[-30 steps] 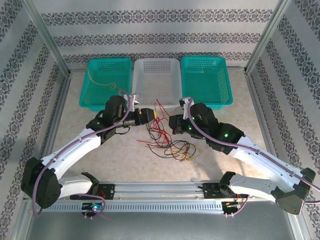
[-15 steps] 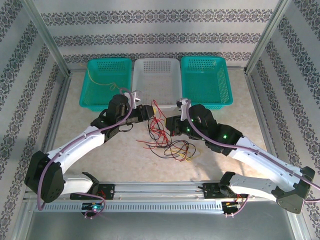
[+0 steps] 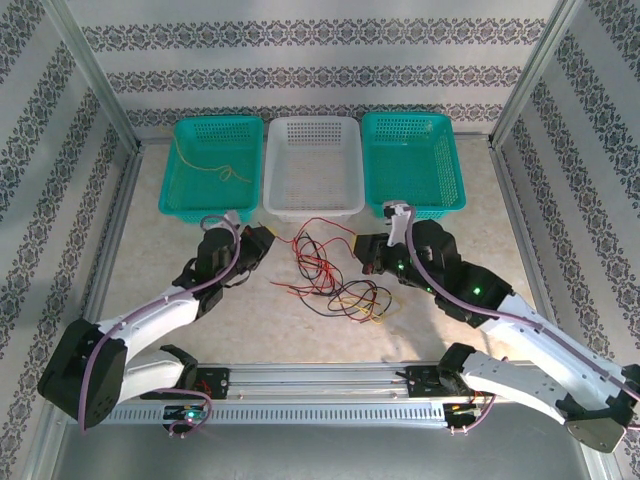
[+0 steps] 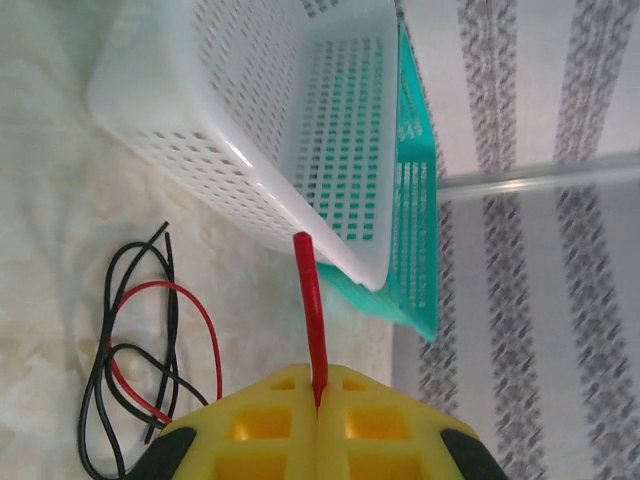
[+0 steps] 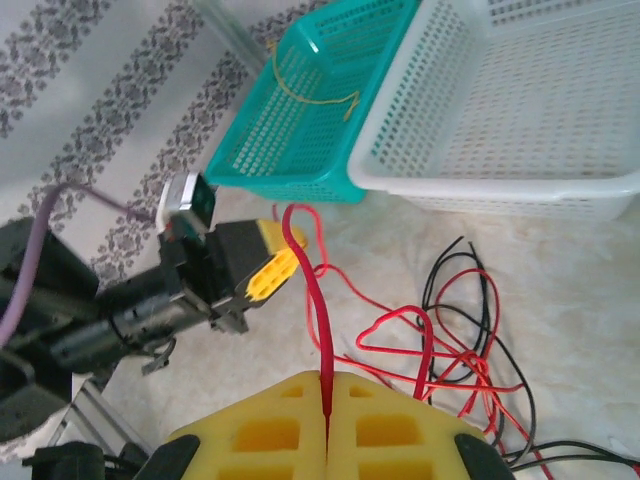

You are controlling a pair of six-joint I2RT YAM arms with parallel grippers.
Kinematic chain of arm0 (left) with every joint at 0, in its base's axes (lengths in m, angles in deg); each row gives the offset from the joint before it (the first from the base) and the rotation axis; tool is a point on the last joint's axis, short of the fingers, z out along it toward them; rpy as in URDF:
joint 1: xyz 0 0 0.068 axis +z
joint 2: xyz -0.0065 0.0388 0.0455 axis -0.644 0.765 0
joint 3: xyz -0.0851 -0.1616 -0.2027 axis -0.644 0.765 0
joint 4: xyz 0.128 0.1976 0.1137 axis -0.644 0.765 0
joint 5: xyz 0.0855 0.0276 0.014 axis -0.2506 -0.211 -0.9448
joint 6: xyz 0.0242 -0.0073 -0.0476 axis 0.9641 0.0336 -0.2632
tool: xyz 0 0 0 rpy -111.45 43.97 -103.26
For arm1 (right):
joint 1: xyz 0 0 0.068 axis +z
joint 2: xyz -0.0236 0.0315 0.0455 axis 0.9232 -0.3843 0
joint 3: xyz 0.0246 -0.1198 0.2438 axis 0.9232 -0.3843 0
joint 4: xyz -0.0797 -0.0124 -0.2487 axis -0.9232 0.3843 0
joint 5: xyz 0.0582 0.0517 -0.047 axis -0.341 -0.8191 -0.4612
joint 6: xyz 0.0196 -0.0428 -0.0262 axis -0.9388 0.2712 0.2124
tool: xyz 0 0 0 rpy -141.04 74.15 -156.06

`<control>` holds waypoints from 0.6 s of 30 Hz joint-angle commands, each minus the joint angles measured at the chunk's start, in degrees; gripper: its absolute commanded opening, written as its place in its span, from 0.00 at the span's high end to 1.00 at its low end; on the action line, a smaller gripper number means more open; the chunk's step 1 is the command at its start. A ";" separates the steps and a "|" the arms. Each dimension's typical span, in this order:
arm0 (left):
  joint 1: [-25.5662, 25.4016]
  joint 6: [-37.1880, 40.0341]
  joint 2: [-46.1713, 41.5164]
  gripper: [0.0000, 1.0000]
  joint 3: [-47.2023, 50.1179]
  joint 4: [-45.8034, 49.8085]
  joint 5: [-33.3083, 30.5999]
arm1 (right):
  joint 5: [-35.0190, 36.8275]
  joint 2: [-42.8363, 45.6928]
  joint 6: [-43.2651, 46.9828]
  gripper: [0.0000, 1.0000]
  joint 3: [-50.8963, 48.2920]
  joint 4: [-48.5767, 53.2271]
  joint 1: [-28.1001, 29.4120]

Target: Untangle the cables

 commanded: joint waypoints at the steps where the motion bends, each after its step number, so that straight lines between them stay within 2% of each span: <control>1: 0.45 -13.97 -1.90 1.00 3.48 -13.37 -8.95 | 1.51 1.47 -1.52 1.00 -1.11 -1.39 -1.30; 5: 0.27 -22.87 -1.37 1.00 8.00 -22.44 -13.88 | 1.14 0.48 -1.45 1.00 -0.81 -1.48 -1.34; 8: 0.33 -25.73 -0.98 1.00 9.04 -26.51 -15.58 | 0.64 -0.82 -1.12 1.00 -0.05 -1.53 -1.26; 11: 0.11 -26.42 -1.64 1.00 9.02 -26.50 -16.10 | 1.10 -2.06 0.11 1.00 2.16 -0.39 -0.42; 14: 0.38 -22.26 -3.71 0.99 7.78 -20.40 -13.37 | 2.67 -3.11 2.56 1.00 6.17 2.06 0.66; 16: 0.37 -15.96 -6.43 0.71 5.27 -11.87 -9.71 | 3.30 -3.92 4.38 1.00 9.54 4.23 1.30; 17: 0.34 -12.35 -8.40 0.54 3.36 -5.33 -7.83 | 3.70 -4.36 5.37 1.00 11.34 5.29 1.62; 18: 0.37 -8.65 -10.33 0.42 1.49 1.79 -6.56 | 3.94 -4.72 6.42 1.00 13.04 6.22 1.96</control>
